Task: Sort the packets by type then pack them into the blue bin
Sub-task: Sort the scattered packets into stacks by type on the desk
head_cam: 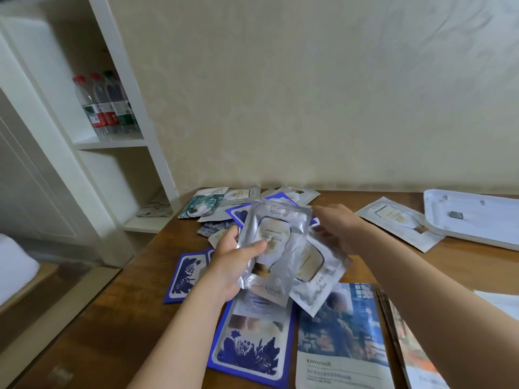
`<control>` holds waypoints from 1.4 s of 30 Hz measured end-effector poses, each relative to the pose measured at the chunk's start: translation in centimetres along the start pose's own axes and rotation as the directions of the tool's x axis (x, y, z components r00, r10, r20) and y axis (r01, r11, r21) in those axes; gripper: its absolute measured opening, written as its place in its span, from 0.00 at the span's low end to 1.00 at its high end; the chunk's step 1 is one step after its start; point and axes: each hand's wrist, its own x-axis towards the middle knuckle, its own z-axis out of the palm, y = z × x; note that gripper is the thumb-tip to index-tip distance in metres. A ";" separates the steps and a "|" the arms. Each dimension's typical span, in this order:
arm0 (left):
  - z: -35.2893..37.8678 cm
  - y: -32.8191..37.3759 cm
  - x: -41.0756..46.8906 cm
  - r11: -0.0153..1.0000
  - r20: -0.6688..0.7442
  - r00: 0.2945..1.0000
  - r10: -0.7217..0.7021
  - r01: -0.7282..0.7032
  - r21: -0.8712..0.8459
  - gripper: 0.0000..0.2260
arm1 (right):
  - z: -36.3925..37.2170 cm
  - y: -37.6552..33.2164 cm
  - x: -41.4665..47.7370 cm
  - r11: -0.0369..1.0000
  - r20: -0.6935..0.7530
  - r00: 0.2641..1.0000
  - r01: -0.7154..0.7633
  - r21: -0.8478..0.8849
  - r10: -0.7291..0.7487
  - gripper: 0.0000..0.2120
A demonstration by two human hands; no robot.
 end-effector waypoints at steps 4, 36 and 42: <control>2.2 0.7 -3.6 0.997 0.115 0.990 0.075 -0.071 -0.037 0.46 | -1.9 0.7 -1.9 0.965 0.113 0.994 -0.018 0.260 -0.012 0.19; 3.2 1.2 -12.5 0.979 0.103 0.974 0.201 -0.195 -0.063 0.27 | -8.6 0.3 -13.1 0.520 -0.127 0.942 0.281 0.807 -0.311 0.23; -2.5 2.1 -12.9 0.941 -0.054 0.981 0.189 -0.196 -0.277 0.20 | -5.6 0.7 -13.4 0.640 -0.042 0.967 0.198 0.742 -0.250 0.20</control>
